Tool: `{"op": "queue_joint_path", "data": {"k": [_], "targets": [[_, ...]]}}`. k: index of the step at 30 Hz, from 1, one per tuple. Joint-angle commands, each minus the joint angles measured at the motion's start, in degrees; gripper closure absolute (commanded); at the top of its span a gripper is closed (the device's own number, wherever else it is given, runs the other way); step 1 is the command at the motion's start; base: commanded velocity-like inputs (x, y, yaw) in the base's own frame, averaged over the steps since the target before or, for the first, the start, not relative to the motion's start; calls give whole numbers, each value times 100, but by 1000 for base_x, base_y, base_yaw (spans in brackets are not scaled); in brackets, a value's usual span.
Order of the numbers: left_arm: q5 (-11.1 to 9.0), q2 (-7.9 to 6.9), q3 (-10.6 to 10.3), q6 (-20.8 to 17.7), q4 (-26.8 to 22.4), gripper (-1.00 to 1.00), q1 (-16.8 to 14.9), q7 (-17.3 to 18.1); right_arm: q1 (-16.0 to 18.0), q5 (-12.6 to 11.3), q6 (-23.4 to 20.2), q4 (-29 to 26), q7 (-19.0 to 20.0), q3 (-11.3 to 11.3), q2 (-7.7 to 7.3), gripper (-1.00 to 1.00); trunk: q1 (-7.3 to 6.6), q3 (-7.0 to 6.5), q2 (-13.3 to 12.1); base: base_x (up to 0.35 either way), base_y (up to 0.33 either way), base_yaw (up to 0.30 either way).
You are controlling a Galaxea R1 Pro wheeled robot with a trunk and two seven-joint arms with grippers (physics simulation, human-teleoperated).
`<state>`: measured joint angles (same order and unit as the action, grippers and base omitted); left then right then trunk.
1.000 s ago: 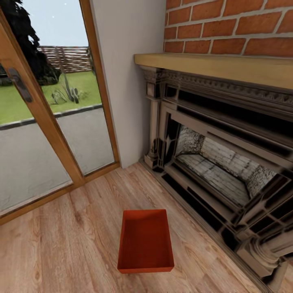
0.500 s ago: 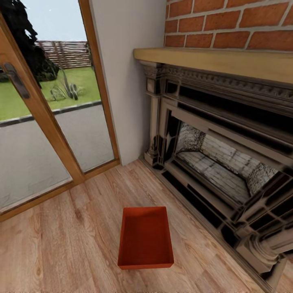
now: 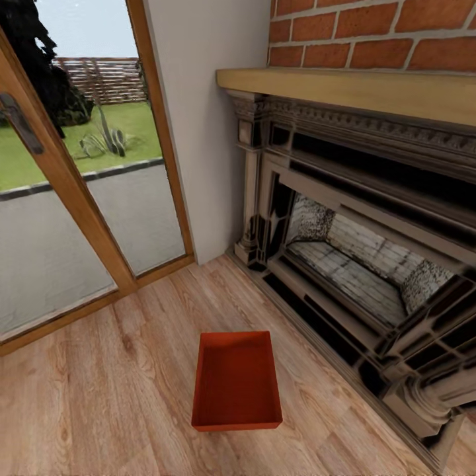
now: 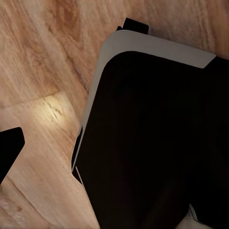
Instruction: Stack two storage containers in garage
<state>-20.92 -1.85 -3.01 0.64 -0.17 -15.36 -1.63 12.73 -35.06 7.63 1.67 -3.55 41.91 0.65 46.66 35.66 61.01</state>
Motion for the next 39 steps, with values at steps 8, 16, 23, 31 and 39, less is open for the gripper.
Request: {"op": "queue_joint_path", "data": {"k": [8, 16, 23, 31, 39], "targets": [[-35, 0, -33, 7, -1, -100, -2, -13, 5, -43, 28, 18, -5, 45, 5, -100, 0, 79, 3, 0, 0, 0], [-35, 0, -33, 7, -1, -100, -2, -13, 2, -39, 26, 18, -5, 48, 9, -100, 0, 153, 3, 0, 0, 0], [-35, 0, -33, 7, -1, -100, -2, -13, 2, -43, 28, 18, -7, 45, 13, -100, 0, 218, 3, 0, 0, 0], [-34, 0, -33, 7, -1, -100, -2, -13, 2, -45, 28, 18, -14, 45, 19, -100, 0, 292, 3, 0, 0, 0], [-72, 59, -12, -2, -1, -100, -2, 15, 2, -45, 20, 18, -4, 48, 24, -100, 0, 367, 3, 0, 0, 0]]}}
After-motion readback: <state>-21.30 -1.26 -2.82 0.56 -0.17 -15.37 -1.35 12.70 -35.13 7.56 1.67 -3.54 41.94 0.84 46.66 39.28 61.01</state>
